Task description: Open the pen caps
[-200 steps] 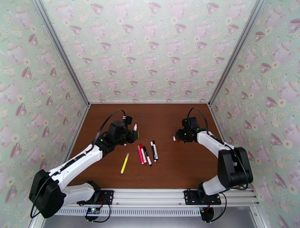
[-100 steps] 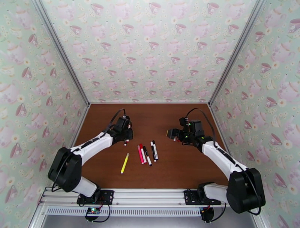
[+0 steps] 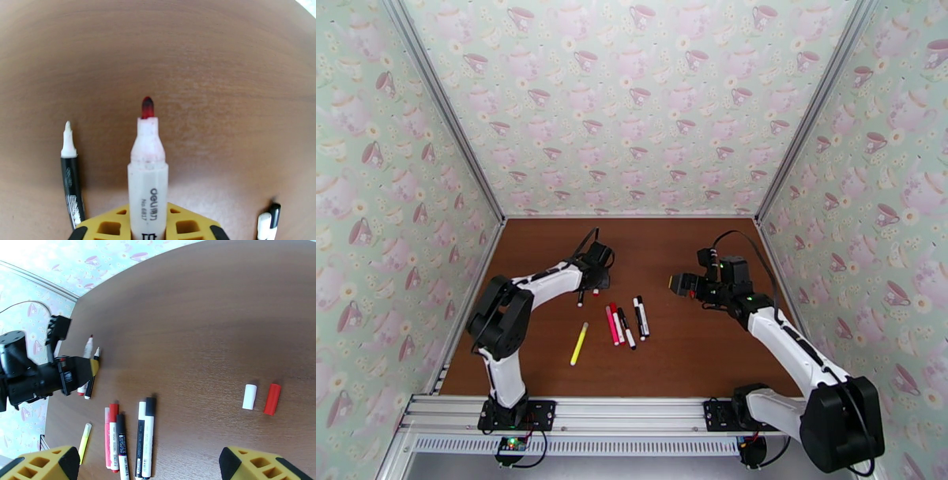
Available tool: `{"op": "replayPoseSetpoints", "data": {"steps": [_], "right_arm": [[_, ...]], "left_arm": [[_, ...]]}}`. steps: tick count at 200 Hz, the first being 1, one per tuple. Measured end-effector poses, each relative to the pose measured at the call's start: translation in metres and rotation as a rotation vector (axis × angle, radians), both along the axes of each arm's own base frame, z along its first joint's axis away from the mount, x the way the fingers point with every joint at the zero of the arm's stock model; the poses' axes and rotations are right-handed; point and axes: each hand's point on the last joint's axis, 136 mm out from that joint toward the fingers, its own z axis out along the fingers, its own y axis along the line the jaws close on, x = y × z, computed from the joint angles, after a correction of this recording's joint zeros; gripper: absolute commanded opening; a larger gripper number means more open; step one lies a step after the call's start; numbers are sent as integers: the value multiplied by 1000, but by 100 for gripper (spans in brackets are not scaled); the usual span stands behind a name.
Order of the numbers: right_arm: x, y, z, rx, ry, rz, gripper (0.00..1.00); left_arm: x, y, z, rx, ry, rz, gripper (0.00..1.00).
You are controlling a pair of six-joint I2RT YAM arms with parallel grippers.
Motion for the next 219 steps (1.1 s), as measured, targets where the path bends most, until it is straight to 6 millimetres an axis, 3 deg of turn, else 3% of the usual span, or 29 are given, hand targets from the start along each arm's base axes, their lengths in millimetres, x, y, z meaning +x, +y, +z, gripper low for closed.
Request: {"op": "replayPoseSetpoints", "data": {"steps": [70, 219], "right_arm": [[-3, -2, -5, -11, 28, -5, 100], [-4, -2, -5, -9, 29, -8, 100]], "left_arm": [[-8, 13, -27, 103, 73, 21, 15], [-9, 22, -32, 160, 92, 37, 32]]}}
